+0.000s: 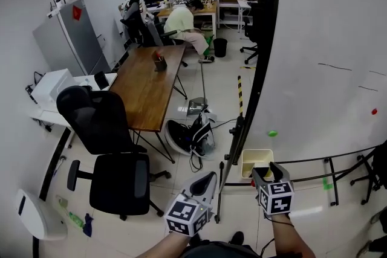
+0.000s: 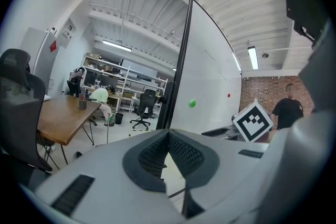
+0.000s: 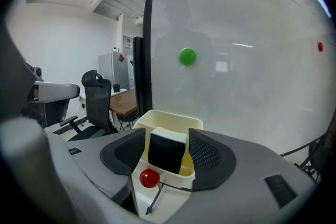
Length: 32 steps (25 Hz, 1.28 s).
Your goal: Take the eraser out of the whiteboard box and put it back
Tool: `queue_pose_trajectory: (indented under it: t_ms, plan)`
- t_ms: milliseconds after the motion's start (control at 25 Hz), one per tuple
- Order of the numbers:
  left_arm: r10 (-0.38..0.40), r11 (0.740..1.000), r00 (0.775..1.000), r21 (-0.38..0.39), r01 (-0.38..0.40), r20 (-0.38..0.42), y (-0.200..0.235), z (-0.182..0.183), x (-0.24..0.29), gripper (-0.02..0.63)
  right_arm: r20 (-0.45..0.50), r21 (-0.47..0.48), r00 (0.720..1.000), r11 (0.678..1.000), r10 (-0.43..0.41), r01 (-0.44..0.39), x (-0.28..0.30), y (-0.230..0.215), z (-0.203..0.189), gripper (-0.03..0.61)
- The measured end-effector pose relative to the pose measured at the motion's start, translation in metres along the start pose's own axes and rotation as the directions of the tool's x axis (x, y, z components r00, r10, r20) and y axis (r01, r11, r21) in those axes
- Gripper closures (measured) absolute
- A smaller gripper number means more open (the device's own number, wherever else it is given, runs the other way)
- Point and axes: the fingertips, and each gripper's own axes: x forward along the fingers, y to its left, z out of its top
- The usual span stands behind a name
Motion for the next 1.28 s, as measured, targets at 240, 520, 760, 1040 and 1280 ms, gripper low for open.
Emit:
queue_pose_trajectory:
  t_ms: [240,520,760,1040,1280]
  plan:
    - [0.009,1.0,0.999,0.01,-0.009,0.042,-0.007,0.019,-0.014,0.586,0.096,0.032,0.995,0.999,0.012,-0.015,-0.037,-0.003,0.031,0.299]
    - [-0.006,1.0,0.995,0.02,0.004,0.099,-0.018,0.044,-0.035,0.586,0.254,0.04,0.967,0.998,0.034,-0.046,-0.097,0.001,0.08,0.348]
    - [-0.029,0.999,0.989,0.034,0.024,0.148,-0.033,0.064,-0.041,0.586,0.338,0.04,0.941,0.998,0.038,-0.054,-0.131,-0.005,0.101,0.469]
    - [-0.051,0.998,0.983,0.056,0.041,0.174,-0.047,0.075,-0.048,0.586,0.384,0.058,0.921,0.994,0.061,-0.091,-0.151,-0.003,0.107,0.561]
    - [-0.051,0.998,0.983,0.053,0.043,0.178,-0.063,0.079,-0.045,0.586,0.395,0.05,0.915,0.992,0.086,-0.114,-0.164,-0.01,0.108,0.561]
